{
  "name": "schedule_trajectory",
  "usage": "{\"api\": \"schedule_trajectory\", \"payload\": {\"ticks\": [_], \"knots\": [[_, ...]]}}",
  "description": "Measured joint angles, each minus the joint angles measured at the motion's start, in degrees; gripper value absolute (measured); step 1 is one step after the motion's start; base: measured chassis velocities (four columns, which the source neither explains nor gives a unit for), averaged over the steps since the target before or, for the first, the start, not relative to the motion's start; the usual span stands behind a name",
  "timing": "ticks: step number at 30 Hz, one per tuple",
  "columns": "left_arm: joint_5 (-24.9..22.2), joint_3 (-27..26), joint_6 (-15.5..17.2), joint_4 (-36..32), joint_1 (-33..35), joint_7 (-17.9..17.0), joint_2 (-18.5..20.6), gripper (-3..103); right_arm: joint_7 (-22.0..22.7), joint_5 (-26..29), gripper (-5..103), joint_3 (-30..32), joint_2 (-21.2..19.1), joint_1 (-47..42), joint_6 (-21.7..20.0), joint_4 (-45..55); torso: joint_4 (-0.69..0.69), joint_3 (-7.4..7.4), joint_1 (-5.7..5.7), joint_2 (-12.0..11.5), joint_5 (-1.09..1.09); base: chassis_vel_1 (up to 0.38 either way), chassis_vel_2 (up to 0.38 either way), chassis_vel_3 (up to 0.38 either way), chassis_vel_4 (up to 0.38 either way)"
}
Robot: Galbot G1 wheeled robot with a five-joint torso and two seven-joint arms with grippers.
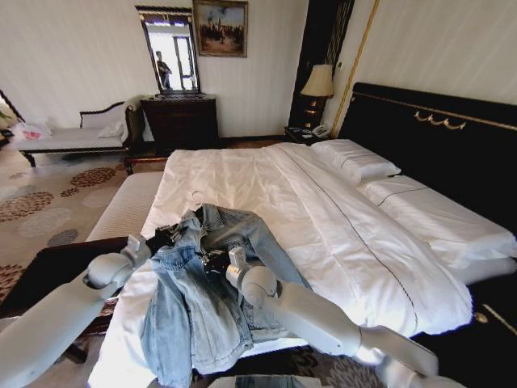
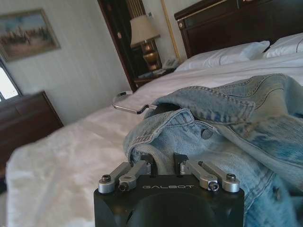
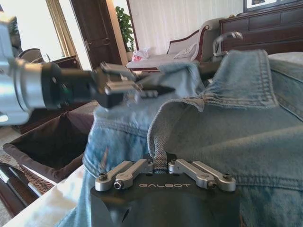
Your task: Pick up the clothes from the bed and hang them on the clothes hanger.
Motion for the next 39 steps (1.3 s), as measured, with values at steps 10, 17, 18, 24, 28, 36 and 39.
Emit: {"api": "schedule_trajectory", "payload": {"ticks": [10,17,18,24,28,36,39], "knots": [[2.8,-2.7,-3.1,-1.9,0.5,-0.9,3.0,21,0.1,-3.2,5,2.5,0.9,-2.2,0.5,-1.1,0.01,0.0,0.0,0.0,0.0,0.0,0.0,0.0,0.0],[7.7,-4.9,-6.9,-4.0,2.2,-1.7,3.6,21,-0.3,-5.2,19,3.0,1.8,-3.5,0.9,-2.2,0.0,0.0,0.0,0.0,0.0,0.0,0.0,0.0,0.0],[8.1,-5.7,-7.5,-4.5,2.8,-1.8,4.1,21,-0.4,-5.7,24,3.1,1.9,-3.6,1.0,-2.2,0.0,0.0,0.0,0.0,0.0,0.0,0.0,0.0,0.0],[8.7,-8.1,-9.0,-5.4,3.4,-2.5,5.7,21,-0.8,-8.9,46,3.2,2.2,-3.7,1.2,-2.1,0.01,0.0,0.0,0.0,0.0,0.0,0.0,0.0,0.0],[9.1,-9.1,-9.4,-6.7,4.6,-2.9,5.9,21,-0.8,-10.4,61,4.5,1.7,-5.0,1.6,-1.1,0.01,0.0,0.01,0.0,0.01,0.0,0.0,0.0,0.0],[11.3,-8.4,-10.0,-7.3,5.1,-3.5,5.4,21,-1.4,-13.5,89,8.0,-1.4,-7.2,2.7,2.1,0.0,0.0,0.0,0.0,0.01,0.0,0.0,0.0,0.0],[12.0,-7.3,-10.1,-7.0,4.9,-3.6,5.4,21,-1.4,-13.2,97,9.5,-3.0,-7.7,2.9,3.2,-0.01,0.0,0.0,0.0,0.02,0.0,0.0,0.0,0.0]]}}
